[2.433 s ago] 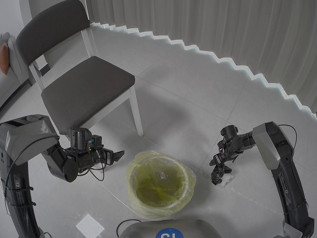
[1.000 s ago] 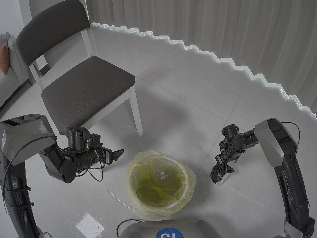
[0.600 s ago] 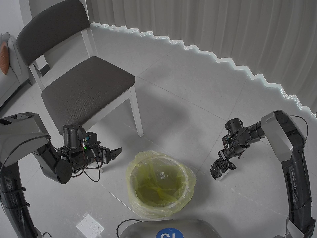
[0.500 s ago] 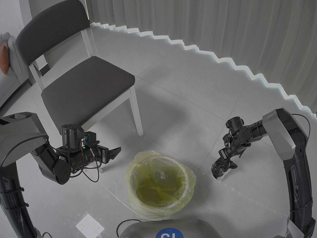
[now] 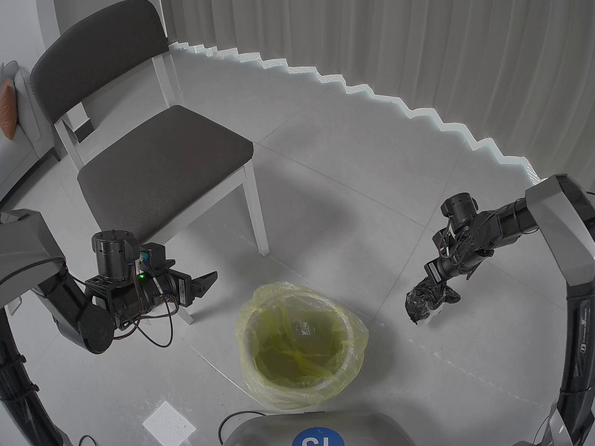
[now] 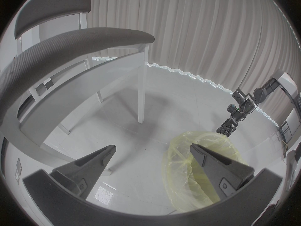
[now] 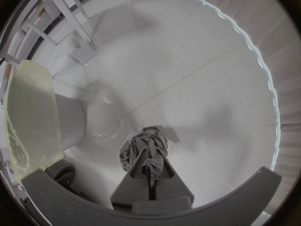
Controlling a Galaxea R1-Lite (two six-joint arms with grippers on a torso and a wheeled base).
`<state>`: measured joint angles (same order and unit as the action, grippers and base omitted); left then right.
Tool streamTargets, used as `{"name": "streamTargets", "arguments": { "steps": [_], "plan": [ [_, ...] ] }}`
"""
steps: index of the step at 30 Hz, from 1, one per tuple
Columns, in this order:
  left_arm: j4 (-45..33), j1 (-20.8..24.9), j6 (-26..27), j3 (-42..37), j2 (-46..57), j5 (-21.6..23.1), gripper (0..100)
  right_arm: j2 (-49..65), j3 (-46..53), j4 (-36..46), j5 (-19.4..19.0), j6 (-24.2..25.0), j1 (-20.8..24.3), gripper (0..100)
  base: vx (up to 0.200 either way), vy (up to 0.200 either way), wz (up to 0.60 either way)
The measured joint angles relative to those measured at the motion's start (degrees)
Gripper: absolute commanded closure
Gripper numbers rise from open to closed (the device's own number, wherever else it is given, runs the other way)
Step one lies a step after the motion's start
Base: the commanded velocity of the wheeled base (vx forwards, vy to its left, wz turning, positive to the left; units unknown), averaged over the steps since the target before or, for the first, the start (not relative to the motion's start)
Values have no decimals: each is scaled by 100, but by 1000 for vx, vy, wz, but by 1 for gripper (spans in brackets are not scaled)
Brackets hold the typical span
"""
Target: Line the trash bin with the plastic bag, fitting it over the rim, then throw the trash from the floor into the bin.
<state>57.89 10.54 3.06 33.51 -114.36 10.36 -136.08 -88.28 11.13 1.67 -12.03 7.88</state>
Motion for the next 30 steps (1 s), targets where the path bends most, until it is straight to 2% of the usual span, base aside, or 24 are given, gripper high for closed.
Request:
{"name": "streamTargets", "arguments": {
  "steps": [7,11,15,30],
  "plan": [
    [145,-33,-22,-391,243,-24,0,734,441,-21,-1,2,4,100,0,0,0],
    [638,-40,-28,-614,306,-29,0,1084,625,-24,-4,16,15,100,0,0,0],
    [1069,-49,-33,-957,323,-33,0,1563,931,-141,-33,262,99,100,0,0,0],
    [1319,-126,-173,-1265,325,-33,0,2550,1346,-396,-55,369,364,100,0,0,0]
  ]
}}
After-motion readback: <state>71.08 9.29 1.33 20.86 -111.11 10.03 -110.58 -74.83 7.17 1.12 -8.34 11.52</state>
